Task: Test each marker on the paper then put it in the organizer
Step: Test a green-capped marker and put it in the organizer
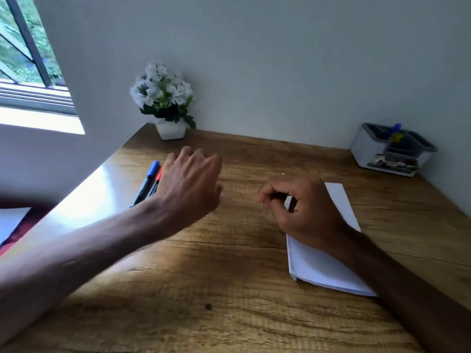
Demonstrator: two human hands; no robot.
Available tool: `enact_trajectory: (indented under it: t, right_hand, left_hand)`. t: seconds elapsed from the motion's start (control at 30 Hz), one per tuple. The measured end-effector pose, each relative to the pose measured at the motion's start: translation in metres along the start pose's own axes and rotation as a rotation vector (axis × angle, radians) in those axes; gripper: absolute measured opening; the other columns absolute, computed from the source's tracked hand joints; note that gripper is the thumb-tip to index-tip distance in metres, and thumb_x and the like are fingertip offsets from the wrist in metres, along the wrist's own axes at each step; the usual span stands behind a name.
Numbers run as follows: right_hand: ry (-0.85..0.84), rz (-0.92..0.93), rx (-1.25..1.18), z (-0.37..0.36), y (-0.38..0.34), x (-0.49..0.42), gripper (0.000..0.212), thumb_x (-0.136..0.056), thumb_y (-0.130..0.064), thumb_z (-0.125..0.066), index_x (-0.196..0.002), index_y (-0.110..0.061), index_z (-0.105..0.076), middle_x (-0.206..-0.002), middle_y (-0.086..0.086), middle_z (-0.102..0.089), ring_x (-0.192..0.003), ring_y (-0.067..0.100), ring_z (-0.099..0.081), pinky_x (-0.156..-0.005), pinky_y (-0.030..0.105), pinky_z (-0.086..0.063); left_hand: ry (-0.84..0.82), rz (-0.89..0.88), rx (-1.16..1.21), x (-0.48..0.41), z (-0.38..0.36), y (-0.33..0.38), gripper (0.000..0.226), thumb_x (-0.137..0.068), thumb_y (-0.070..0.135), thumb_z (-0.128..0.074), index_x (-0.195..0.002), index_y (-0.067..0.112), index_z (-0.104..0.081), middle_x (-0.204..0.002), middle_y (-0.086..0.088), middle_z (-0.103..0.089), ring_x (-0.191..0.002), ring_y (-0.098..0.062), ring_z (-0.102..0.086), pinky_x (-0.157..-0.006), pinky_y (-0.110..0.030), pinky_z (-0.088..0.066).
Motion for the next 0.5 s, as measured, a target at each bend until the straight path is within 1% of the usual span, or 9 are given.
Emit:
enact_trajectory:
  t: [0.1,0.17,0.27,0.33,0.4,0.43,0.5]
  right_hand:
    - [0.003,0.001,-0.014,0.0023,-0.0009,-0.001,0.022,-0.083,-0.005,-0.058,-0.084,-0.012,-0.078,-0.077,-0.01,-0.073,-0.071,0.004,-0.07,-0.059,0.006,-0.045]
    - [0.002,0.009,-0.018,0.0035,-0.0018,-0.0013,0.022,-0.083,-0.006,-0.057,-0.085,-0.011,-0.079,-0.077,-0.012,-0.072,-0.071,0.003,-0.069,-0.059,0.002,-0.041]
    - [0.0,0.034,-0.028,0.0037,-0.0044,-0.0016,0.025,-0.083,-0.013,-0.054,-0.085,-0.011,-0.079,-0.077,-0.014,-0.07,-0.071,0.001,-0.068,-0.059,0.001,-0.04]
    - [-0.006,0.043,-0.031,0.0032,-0.0053,-0.0021,0.026,-0.083,-0.015,-0.053,-0.084,-0.011,-0.079,-0.077,-0.014,-0.07,-0.07,0.001,-0.068,-0.06,0.001,-0.039]
    - [-0.01,0.047,-0.028,0.003,-0.0062,-0.0022,0.026,-0.083,-0.015,-0.053,-0.084,-0.012,-0.079,-0.077,-0.016,-0.069,-0.071,0.0,-0.067,-0.061,0.0,-0.039]
    - [-0.007,0.047,-0.029,0.0033,-0.0066,-0.0022,0.027,-0.083,-0.015,-0.052,-0.083,-0.012,-0.079,-0.077,-0.017,-0.069,-0.071,-0.001,-0.067,-0.061,0.0,-0.039]
    - [0.019,0.044,-0.024,0.0059,-0.0067,-0.002,0.027,-0.083,-0.016,-0.052,-0.083,-0.013,-0.078,-0.076,-0.017,-0.068,-0.072,0.0,-0.067,-0.061,0.0,-0.039]
  left_hand:
    - [-0.027,0.006,-0.053,-0.0017,-0.003,-0.005,0.028,-0.097,0.039,-0.061,-0.114,0.017,-0.062,-0.115,-0.009,-0.067,-0.116,-0.03,-0.057,-0.094,-0.044,-0.048]
    - [-0.014,0.001,-0.051,-0.0015,-0.0021,-0.005,0.027,-0.097,0.037,-0.062,-0.112,0.015,-0.062,-0.111,-0.009,-0.068,-0.114,-0.029,-0.058,-0.089,-0.042,-0.049]
    - [0.016,0.005,-0.011,-0.002,0.0022,-0.0065,0.024,-0.094,0.035,-0.066,-0.105,0.013,-0.064,-0.098,-0.007,-0.068,-0.103,-0.028,-0.063,-0.074,-0.038,-0.048]
    - [0.004,0.018,0.038,-0.0027,0.0029,-0.008,0.021,-0.093,0.034,-0.068,-0.1,0.014,-0.065,-0.085,-0.002,-0.063,-0.092,-0.026,-0.064,-0.068,-0.036,-0.047]
    - [-0.019,0.021,0.068,-0.0025,0.0016,-0.0067,0.02,-0.093,0.035,-0.068,-0.096,0.015,-0.064,-0.077,0.004,-0.055,-0.083,-0.021,-0.059,-0.065,-0.035,-0.043]
    - [-0.024,0.017,0.085,-0.0022,0.0005,-0.0049,0.021,-0.093,0.035,-0.069,-0.095,0.015,-0.065,-0.077,0.005,-0.056,-0.081,-0.019,-0.059,-0.064,-0.036,-0.045]
    - [-0.05,0.011,0.151,-0.0024,-0.0051,-0.0023,0.02,-0.091,0.036,-0.07,-0.094,0.016,-0.069,-0.082,0.003,-0.064,-0.08,-0.019,-0.063,-0.068,-0.039,-0.055]
Point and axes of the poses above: each hand's wrist, its own x-axis away from the middle knuckle, its own z-axis out of the back of the hand, y = z × x, the point moved 6 cm from there along -x, towards the middle knuckle
